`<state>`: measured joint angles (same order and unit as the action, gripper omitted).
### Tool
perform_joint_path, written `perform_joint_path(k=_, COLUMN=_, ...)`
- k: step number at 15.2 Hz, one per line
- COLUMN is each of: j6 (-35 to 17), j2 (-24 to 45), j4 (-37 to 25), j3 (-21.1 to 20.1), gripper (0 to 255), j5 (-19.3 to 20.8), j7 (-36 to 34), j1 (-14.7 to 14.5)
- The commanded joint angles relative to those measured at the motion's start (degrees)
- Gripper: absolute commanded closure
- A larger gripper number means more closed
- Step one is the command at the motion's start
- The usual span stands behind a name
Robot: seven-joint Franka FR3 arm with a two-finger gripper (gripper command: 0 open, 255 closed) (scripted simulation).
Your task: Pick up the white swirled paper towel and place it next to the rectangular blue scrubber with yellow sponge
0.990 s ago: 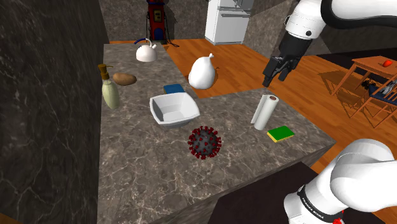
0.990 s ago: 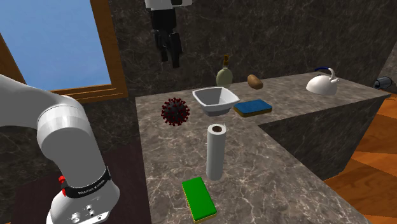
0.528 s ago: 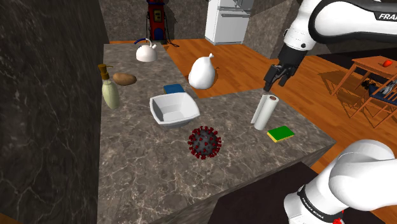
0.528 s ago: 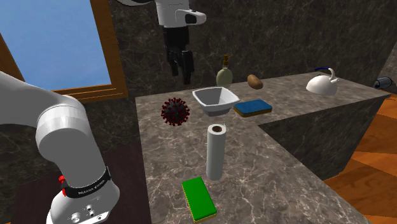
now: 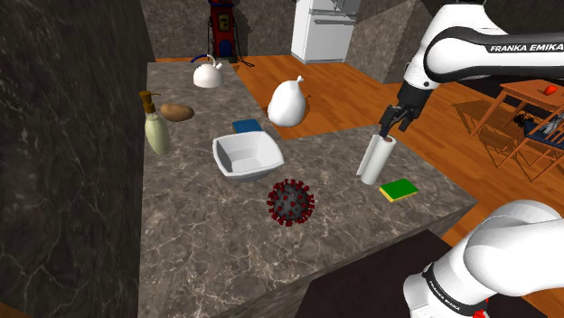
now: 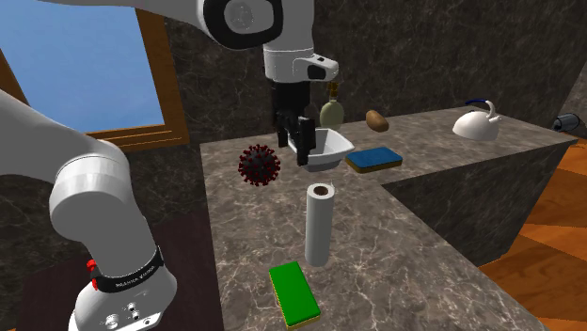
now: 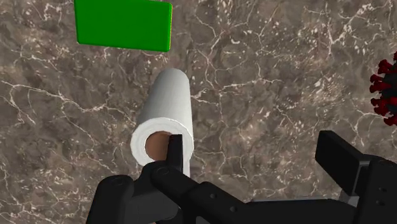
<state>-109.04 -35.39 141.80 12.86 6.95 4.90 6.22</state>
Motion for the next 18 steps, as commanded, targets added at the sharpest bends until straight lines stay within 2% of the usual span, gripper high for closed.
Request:
perform_joint_path(k=1, j6=-2.8, j2=2.6, j4=0.4, j3=2.0, gripper=0, j5=0.7, j7=1.4, j1=0.7)
perform_joint_path(k=6, j6=-8.5, j2=8.7, j4=0.5, j3=6.6, gripper=0, j5=1.7, j7=5.1, j1=2.4)
perform_joint_path(k=13, j6=-14.5, j2=11.1, j4=4.2, j3=7.5, gripper=0, j5=1.7, j7=5.4, j1=2.3)
perform_joint_path(k=18, j6=-15.0, j2=11.3, j4=4.4, j3=7.6, gripper=0, j5=1.7, j7=5.4, j1=2.3)
